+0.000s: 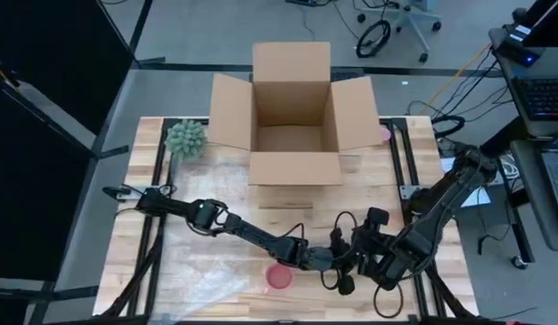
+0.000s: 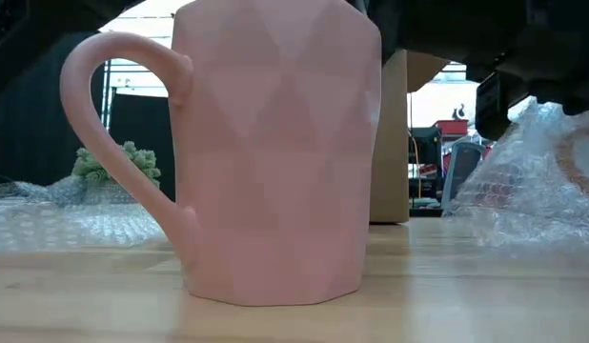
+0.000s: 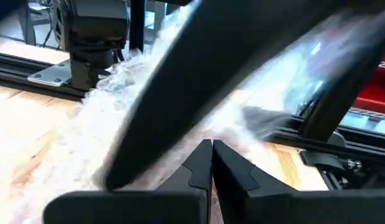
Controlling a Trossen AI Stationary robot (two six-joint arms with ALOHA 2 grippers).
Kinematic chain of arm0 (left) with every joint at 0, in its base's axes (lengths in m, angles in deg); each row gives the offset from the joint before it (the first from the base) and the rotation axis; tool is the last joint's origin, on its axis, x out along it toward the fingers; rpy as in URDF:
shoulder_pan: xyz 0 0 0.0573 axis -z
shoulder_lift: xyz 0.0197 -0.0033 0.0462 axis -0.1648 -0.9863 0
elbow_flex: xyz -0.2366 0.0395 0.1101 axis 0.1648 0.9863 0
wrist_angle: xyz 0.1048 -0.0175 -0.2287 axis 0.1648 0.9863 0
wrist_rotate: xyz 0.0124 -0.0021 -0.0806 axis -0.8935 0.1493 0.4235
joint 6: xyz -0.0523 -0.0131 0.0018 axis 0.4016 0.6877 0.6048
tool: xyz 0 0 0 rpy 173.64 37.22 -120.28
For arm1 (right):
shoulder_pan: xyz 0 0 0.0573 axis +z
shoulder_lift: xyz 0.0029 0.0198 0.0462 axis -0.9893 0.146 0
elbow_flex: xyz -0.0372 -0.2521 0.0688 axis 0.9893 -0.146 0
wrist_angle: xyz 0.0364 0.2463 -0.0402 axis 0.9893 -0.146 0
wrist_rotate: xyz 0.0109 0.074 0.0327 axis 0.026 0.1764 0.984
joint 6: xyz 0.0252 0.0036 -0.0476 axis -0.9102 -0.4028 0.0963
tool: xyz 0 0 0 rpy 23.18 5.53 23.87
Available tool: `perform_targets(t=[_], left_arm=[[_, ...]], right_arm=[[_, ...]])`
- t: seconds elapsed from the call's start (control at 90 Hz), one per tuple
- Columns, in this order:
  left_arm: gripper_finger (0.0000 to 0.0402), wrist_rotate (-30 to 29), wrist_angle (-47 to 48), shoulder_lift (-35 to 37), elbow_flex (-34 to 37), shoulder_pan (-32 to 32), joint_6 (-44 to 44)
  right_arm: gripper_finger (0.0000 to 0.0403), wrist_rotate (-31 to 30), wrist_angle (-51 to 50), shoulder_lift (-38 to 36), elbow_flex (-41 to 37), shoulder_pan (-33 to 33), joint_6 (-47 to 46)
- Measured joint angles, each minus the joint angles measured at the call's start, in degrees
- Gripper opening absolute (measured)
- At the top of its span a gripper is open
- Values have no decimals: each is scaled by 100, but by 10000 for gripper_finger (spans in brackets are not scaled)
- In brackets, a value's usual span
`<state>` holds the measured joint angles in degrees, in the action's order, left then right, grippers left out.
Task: Wrap mug
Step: Wrap the yellow mug with bubble wrap
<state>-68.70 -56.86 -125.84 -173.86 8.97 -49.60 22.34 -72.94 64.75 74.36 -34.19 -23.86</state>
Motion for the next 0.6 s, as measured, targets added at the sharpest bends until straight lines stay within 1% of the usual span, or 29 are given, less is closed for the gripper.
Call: perform_targets(t=[0.122,0.322,0.411,0.522,0.6], left_arm=[[0,-14,1,0,0,-18,-2],[0,-32,44,20,0,-7,-21],[0,-32,58,20,4,-5,-11],[0,-28,63,22,7,-3,-7],[0,-27,61,24,7,-5,-6]], right_arm=[[231,-10,-65,-255,-7,-1,-25],[231,-124,-179,-402,-13,45,-236],[231,-210,-23,-528,-14,76,-288],[231,-249,353,-741,-20,87,-62],[231,-267,417,-959,-17,85,45]])
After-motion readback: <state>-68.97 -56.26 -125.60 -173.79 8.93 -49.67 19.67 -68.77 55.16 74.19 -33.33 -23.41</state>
